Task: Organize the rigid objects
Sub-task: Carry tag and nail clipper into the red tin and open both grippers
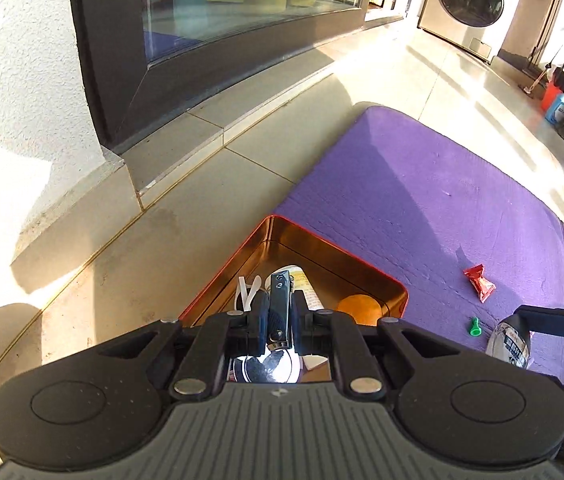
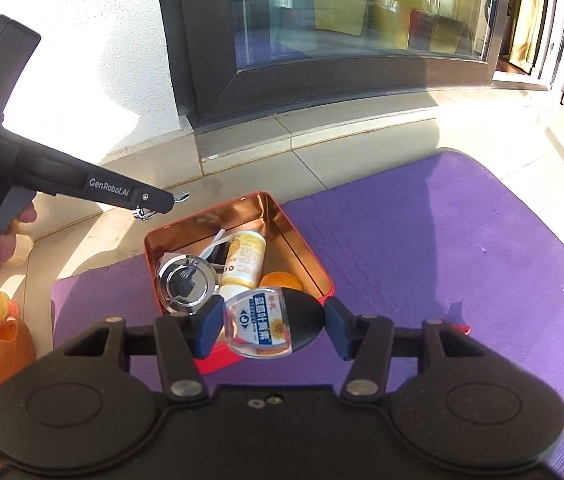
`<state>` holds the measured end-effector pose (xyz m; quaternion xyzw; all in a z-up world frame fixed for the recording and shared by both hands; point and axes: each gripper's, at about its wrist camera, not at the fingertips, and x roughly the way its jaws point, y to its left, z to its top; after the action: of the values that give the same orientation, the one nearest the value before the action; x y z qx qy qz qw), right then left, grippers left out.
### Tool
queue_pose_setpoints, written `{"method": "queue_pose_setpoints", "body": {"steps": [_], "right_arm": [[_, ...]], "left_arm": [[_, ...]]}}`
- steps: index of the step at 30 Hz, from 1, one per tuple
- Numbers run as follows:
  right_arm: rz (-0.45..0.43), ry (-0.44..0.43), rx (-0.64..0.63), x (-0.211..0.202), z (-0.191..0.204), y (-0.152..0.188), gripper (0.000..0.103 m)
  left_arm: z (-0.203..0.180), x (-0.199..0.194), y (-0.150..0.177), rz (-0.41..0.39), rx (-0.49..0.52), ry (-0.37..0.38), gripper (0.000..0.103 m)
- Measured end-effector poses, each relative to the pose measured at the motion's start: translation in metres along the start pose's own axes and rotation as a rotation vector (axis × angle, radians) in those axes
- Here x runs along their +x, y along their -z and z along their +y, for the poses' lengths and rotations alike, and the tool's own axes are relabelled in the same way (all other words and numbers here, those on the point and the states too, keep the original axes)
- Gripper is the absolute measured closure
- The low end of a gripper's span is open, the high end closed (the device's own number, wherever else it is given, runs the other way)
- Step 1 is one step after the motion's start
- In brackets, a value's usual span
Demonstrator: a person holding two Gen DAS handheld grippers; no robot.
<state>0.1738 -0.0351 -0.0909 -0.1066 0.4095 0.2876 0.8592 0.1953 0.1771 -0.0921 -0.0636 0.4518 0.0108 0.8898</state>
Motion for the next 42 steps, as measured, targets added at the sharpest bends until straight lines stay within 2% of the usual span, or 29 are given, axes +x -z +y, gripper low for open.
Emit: {"method": "queue_pose_setpoints", "body": {"steps": [6,13,19,32,42], "right_arm": [[0.056,-0.005,-0.006,0.052,0.013,-0.01,0.05],[0.123,-0.018,-0.071,0.103,0.04,0.001,0.05],[0.185,0.004,-0.097,0.13,0.052,0.012,0.05],[0.226,0.017,-0.106,0.15,0.061,0.018,0.049],[0.191,-0.031,-0.003,0.129,0.051,0.012,0.043]], "left_arm": [[0.017,0.033,0.004,0.02,-0.001,-0.035,0.092],[0.027,0.072,0.013,0.045,0.009,-0.054,0.092],[0.028,0.096,0.02,0.084,0.005,-0.063,0.092],[0.033,0.125,0.025,0.148,-0.028,-0.068,0.092],[0.036,0.122,0.025,0.158,-0.062,-0.06,0.092]]}}
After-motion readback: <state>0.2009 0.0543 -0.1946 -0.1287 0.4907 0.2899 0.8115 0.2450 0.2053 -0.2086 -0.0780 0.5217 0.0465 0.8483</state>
